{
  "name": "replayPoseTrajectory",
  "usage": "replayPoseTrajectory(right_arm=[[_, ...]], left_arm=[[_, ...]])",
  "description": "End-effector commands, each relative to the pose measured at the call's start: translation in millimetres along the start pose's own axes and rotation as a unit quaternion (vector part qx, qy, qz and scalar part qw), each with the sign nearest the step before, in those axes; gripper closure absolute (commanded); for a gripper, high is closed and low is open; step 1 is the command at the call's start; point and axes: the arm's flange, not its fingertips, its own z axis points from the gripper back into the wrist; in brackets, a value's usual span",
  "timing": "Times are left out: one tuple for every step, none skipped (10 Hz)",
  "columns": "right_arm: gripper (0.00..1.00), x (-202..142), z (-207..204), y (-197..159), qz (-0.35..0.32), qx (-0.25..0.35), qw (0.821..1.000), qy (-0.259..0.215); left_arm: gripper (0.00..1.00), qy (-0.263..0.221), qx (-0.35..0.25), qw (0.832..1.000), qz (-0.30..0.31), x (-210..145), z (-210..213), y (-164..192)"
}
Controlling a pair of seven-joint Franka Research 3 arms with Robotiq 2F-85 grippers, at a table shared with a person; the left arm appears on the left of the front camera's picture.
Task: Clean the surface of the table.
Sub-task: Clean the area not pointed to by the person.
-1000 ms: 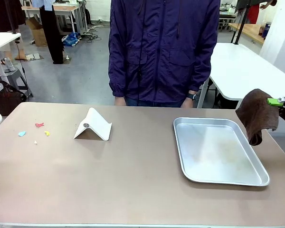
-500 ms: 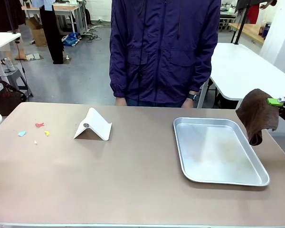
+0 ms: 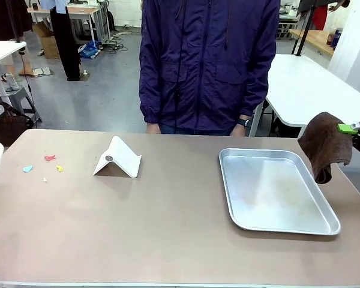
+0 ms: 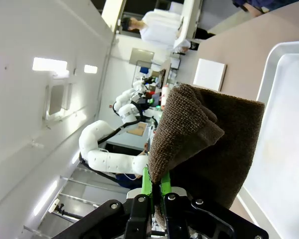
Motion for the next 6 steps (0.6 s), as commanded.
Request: replayPoseTrajectory(right_arm=[[0.93, 1, 0, 2, 0.012, 0.01, 1.0, 0.001], [0.93, 1, 0, 2, 0.012, 0.01, 1.0, 0.001], [0.93, 1, 0, 2, 0.012, 0.01, 1.0, 0.001], [0.93, 1, 0, 2, 0.012, 0.01, 1.0, 0.001], [0.93, 1, 0, 2, 0.012, 0.01, 1.0, 0.001], [0.93, 1, 0, 2, 0.012, 0.01, 1.0, 0.001]], left_arm=[[0.98, -0.044, 0.051, 0.998, -0.002, 3, -28, -6], [0.98, -0.031, 0.061, 0.998, 0.004, 10, -35, -3], [0.98, -0.02, 0.068, 0.997, 0.005, 17, -42, -1], [0.98, -0.019, 0.082, 0.996, 0.01, 24, -49, 1], [0.98, -0.006, 0.098, 0.995, 0.014, 28, -56, 2], [0.98, -0.004, 0.109, 0.994, 0.016, 31, -59, 2]])
